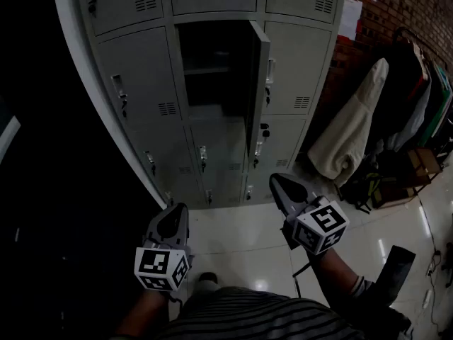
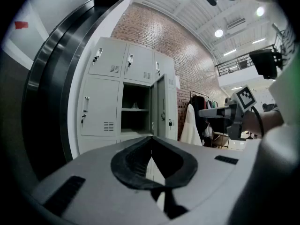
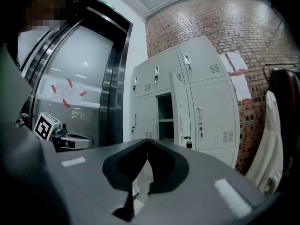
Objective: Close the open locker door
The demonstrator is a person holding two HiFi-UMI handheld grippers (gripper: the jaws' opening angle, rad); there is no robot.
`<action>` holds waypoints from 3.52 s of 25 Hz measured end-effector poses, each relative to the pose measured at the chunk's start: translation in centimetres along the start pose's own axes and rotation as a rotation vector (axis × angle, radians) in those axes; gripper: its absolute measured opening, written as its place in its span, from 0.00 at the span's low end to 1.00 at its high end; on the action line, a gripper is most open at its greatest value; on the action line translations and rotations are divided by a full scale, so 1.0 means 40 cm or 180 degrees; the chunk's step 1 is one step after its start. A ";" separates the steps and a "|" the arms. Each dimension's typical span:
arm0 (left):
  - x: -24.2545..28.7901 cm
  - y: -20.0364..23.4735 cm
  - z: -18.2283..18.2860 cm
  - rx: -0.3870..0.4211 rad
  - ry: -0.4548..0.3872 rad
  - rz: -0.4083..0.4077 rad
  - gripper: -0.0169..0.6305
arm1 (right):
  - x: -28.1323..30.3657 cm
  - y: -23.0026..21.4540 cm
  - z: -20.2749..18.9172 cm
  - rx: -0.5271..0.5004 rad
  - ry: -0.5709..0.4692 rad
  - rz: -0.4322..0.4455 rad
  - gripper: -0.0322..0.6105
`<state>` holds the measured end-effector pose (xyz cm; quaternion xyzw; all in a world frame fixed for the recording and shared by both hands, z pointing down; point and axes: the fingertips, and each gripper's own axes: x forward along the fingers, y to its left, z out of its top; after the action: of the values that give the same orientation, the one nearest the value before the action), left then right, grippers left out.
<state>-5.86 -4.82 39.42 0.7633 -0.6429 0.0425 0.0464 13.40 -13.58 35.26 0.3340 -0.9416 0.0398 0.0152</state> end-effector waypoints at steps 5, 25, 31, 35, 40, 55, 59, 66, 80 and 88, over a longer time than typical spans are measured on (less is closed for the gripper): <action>0.094 0.059 0.073 0.0147 -0.0103 -0.0013 0.03 | 0.099 -0.077 0.088 -0.0106 -0.0176 -0.0048 0.14; 0.467 0.235 0.152 0.0287 -0.0024 -0.0606 0.03 | 0.412 -0.209 0.180 -0.0258 -0.0218 0.0052 0.29; 0.463 0.305 0.132 0.0201 0.0012 -0.0449 0.03 | 0.492 -0.142 0.179 -0.0240 -0.0216 0.0160 0.27; 0.460 0.379 0.129 0.0160 0.0012 -0.0290 0.03 | 0.575 -0.096 0.180 -0.0244 -0.0201 0.0189 0.26; 0.472 0.461 0.129 0.0141 -0.0001 -0.0189 0.03 | 0.694 -0.057 0.176 -0.0286 -0.0171 0.0231 0.24; 0.608 0.619 0.130 0.0117 0.0015 -0.0325 0.03 | 1.030 -0.072 0.182 -0.0477 -0.0143 -0.0062 0.24; 0.650 0.642 0.139 0.0055 0.0000 -0.0368 0.03 | 1.090 -0.097 0.184 -0.0437 -0.0125 -0.0130 0.22; 0.692 0.666 0.163 0.0048 -0.0033 -0.0390 0.03 | 1.153 -0.133 0.188 -0.0477 0.0023 -0.0329 0.21; 0.708 0.657 0.196 0.0080 -0.0136 -0.0396 0.03 | 1.177 -0.080 0.169 -0.0787 0.0227 -0.0064 0.50; 0.683 0.628 0.185 0.0028 -0.0095 -0.0343 0.03 | 1.091 -0.052 0.195 -0.0686 0.0106 0.0058 0.61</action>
<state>-25.93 -36.68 35.91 0.7976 -0.6013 0.0314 0.0357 -19.18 -43.24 30.04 0.3212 -0.9430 -0.0561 0.0664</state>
